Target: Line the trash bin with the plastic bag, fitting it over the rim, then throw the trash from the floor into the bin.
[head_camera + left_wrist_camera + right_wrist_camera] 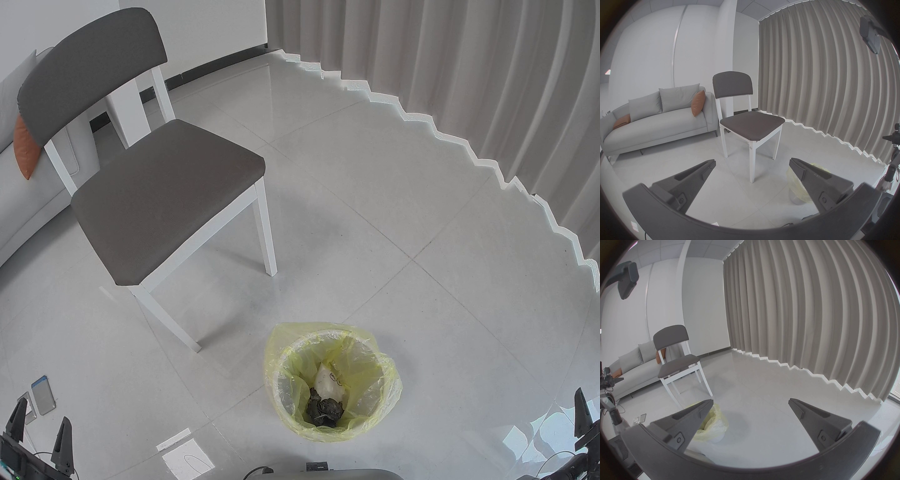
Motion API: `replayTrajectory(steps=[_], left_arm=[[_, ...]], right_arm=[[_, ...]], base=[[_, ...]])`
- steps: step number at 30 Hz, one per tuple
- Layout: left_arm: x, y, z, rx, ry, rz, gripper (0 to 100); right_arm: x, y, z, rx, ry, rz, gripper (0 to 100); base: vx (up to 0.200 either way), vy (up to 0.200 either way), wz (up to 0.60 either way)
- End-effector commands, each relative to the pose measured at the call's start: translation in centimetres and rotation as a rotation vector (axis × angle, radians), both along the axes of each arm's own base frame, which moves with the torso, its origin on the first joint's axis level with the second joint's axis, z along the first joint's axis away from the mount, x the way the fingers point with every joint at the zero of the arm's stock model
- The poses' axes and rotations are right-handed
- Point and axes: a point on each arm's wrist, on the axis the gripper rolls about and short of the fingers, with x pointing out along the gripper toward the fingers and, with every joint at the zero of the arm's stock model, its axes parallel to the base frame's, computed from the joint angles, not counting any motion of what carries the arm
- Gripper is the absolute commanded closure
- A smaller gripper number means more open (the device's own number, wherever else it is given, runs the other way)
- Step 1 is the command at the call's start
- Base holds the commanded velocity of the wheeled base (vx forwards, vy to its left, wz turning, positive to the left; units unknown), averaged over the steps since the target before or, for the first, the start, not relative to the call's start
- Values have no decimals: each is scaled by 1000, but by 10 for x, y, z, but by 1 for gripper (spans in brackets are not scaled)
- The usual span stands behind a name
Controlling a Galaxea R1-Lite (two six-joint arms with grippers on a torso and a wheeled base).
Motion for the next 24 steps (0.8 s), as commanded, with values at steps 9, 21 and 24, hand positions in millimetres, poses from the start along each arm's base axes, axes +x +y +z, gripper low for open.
replayTrajectory(steps=[9,21,24], left_arm=[[1,0,-5,17,13,2,0],[1,0,-5,17,13,2,0],[1,0,-5,17,13,2,0]], right_arm=[[0,4,0,-23,6,170,0],[0,4,0,-51,5,198,0],[0,5,0,-68,5,215,0]], base=[[0,0,0],[0,0,0],[0,0,0]])
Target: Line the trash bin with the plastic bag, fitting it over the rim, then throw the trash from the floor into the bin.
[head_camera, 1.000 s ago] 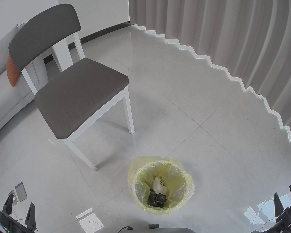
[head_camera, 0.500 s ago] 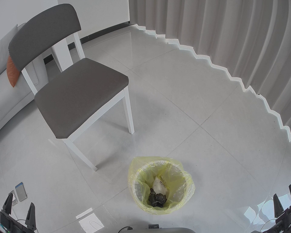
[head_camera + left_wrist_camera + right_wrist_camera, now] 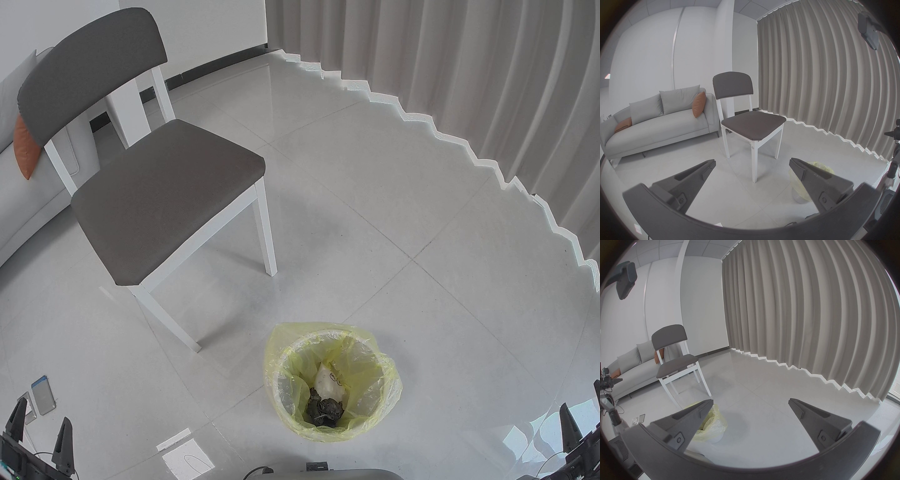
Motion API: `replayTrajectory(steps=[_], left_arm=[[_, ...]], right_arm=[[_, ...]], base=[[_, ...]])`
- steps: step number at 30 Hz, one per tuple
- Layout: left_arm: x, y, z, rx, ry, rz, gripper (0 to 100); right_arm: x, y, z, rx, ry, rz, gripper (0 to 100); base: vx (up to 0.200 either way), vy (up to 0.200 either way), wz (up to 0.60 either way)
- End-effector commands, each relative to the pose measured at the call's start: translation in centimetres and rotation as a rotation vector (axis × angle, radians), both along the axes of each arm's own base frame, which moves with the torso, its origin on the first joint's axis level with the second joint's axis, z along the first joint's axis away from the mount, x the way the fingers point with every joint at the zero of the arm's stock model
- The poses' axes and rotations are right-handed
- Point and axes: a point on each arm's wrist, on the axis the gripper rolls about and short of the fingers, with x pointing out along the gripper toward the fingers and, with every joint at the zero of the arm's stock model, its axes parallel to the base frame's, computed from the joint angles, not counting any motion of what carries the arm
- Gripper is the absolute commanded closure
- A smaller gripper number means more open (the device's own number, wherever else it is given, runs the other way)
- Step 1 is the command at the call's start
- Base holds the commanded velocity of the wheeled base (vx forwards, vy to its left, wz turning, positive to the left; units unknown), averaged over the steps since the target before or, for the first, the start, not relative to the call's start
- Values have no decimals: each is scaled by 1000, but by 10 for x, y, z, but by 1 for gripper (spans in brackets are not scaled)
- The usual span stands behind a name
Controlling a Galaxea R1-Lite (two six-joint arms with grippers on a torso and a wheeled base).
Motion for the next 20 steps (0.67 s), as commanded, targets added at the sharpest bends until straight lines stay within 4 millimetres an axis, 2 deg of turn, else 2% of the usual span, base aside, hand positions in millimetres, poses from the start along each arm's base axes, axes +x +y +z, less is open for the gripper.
replayTrajectory(steps=[1,8,15,20], left_arm=[[1,0,-5,-1,9,0,0],[1,0,-5,-1,9,0,0],[1,0,-5,1,9,0,0],[1,0,-5,-1,9,0,0]], right_arm=[[-1,0,0,-4,-8,6,0],[2,1,0,-11,-73,22,0],[2,0,-6,-110,-11,10,0],[2,-1,-7,-14,5,-60,0]], base=[[0,0,0],[0,0,0],[0,0,0],[0,0,0]])
